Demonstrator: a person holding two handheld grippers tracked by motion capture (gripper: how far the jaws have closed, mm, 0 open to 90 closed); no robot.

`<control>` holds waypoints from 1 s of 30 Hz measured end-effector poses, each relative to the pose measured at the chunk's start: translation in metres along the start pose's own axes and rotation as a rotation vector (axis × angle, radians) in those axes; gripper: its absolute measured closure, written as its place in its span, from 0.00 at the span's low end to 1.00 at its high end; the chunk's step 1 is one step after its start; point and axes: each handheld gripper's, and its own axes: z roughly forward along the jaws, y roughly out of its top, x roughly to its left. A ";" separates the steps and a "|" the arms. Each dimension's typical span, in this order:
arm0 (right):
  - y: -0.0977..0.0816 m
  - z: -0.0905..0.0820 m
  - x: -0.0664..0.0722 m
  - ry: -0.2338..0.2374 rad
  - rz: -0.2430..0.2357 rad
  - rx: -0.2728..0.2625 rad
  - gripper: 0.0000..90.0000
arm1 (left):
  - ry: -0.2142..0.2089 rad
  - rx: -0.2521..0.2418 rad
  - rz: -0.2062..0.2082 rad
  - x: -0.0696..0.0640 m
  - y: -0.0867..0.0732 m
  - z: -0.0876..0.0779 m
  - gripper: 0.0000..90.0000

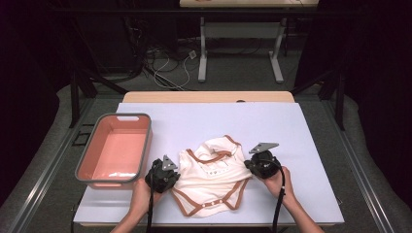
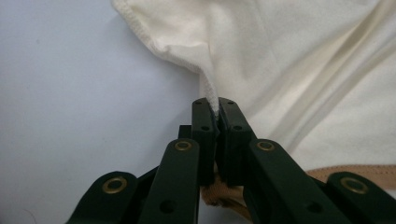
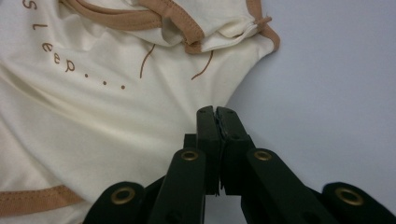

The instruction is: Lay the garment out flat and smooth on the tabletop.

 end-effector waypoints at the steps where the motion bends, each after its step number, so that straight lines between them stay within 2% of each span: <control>1: -0.001 -0.001 0.000 0.004 -0.001 0.005 0.99 | 0.000 -0.001 -0.002 0.000 -0.001 -0.001 0.96; 3: -0.004 -0.003 0.002 0.006 0.013 -0.002 0.99 | 0.000 0.014 0.007 -0.001 -0.002 -0.003 0.96; 5: -0.007 -0.004 0.002 0.008 0.002 -0.008 0.99 | 0.000 0.016 0.011 -0.001 -0.005 -0.005 0.96; 6: -0.008 -0.005 0.002 0.005 -0.001 0.015 0.99 | -0.001 0.017 0.009 -0.002 -0.006 -0.006 0.96; 9: -0.007 -0.005 0.003 0.004 -0.015 0.023 0.98 | 0.001 0.025 0.017 -0.003 -0.010 -0.010 0.96; 11: -0.006 -0.003 0.004 0.003 -0.012 0.006 0.97 | 0.004 0.032 0.025 -0.004 -0.011 -0.012 0.96; 15: -0.006 -0.003 0.001 -0.003 -0.028 0.005 0.87 | 0.003 0.039 0.032 -0.006 -0.013 -0.014 0.96; 18: -0.006 -0.004 -0.002 0.006 -0.015 -0.016 0.77 | 0.007 0.036 0.030 -0.007 -0.013 -0.014 0.94; 21: -0.005 -0.006 -0.004 0.009 -0.002 -0.016 0.64 | 0.015 0.031 0.038 -0.009 -0.012 -0.016 0.84; 24: -0.003 -0.007 -0.006 0.008 0.003 -0.021 0.51 | 0.024 0.025 0.041 -0.011 -0.009 -0.020 0.62; 26: -0.003 -0.007 -0.006 0.016 0.016 -0.040 0.47 | 0.033 0.009 0.050 -0.013 -0.006 -0.023 0.49; 29: -0.002 -0.009 -0.008 0.024 0.011 -0.051 0.40 | 0.040 -0.027 0.063 -0.017 -0.001 -0.027 0.40; 30: -0.002 -0.010 -0.008 0.022 0.009 -0.050 0.38 | 0.040 -0.035 0.079 -0.018 0.002 -0.028 0.38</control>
